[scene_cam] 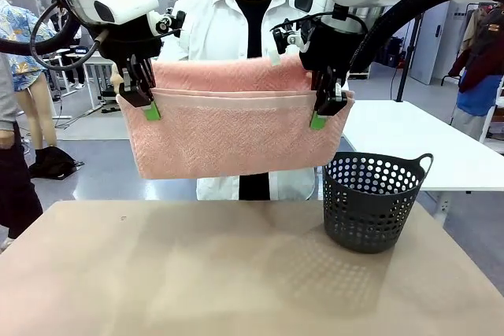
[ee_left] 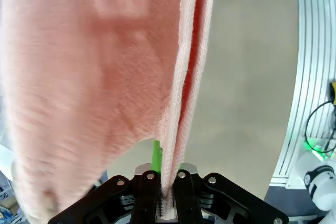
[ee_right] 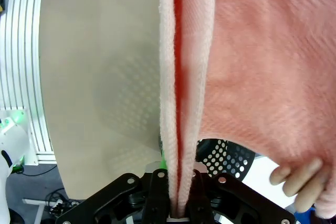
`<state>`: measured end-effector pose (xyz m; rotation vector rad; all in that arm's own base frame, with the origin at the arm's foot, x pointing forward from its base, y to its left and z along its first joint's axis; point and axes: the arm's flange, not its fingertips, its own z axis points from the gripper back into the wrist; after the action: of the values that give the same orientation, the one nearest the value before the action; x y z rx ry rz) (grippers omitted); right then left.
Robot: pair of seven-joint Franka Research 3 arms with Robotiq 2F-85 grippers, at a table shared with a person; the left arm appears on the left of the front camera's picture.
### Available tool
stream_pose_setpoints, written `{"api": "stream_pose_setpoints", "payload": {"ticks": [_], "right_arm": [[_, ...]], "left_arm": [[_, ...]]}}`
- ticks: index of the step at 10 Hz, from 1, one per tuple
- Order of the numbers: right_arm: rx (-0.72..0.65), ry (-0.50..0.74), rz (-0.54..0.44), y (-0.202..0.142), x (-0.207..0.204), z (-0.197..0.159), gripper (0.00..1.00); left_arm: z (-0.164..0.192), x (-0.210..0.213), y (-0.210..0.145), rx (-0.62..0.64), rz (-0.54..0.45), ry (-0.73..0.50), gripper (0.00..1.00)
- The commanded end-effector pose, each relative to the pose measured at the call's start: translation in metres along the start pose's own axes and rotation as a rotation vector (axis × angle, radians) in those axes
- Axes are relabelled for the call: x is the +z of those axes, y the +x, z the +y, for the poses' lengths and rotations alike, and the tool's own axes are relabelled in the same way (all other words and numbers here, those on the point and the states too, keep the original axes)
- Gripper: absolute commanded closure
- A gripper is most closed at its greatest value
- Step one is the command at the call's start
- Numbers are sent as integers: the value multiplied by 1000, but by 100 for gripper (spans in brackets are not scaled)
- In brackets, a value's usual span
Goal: Fold the towel.
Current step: Release the end of the 100 cm Hotel Towel you were holding.
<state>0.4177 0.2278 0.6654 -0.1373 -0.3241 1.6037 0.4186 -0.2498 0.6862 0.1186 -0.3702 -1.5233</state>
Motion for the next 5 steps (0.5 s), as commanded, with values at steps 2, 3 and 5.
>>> {"api": "stream_pose_setpoints", "payload": {"ticks": [2, 3, 5], "right_arm": [[8, -4, 0, 0, 2, 0, 100], [8, -4, 0, 0, 2, 0, 100], [8, -4, 0, 0, 2, 0, 100]], "left_arm": [[1, 1, -1, 1, -1, 1, 100], [1, 1, -1, 1, -1, 1, 100], [1, 1, -1, 1, -1, 1, 100]]}}
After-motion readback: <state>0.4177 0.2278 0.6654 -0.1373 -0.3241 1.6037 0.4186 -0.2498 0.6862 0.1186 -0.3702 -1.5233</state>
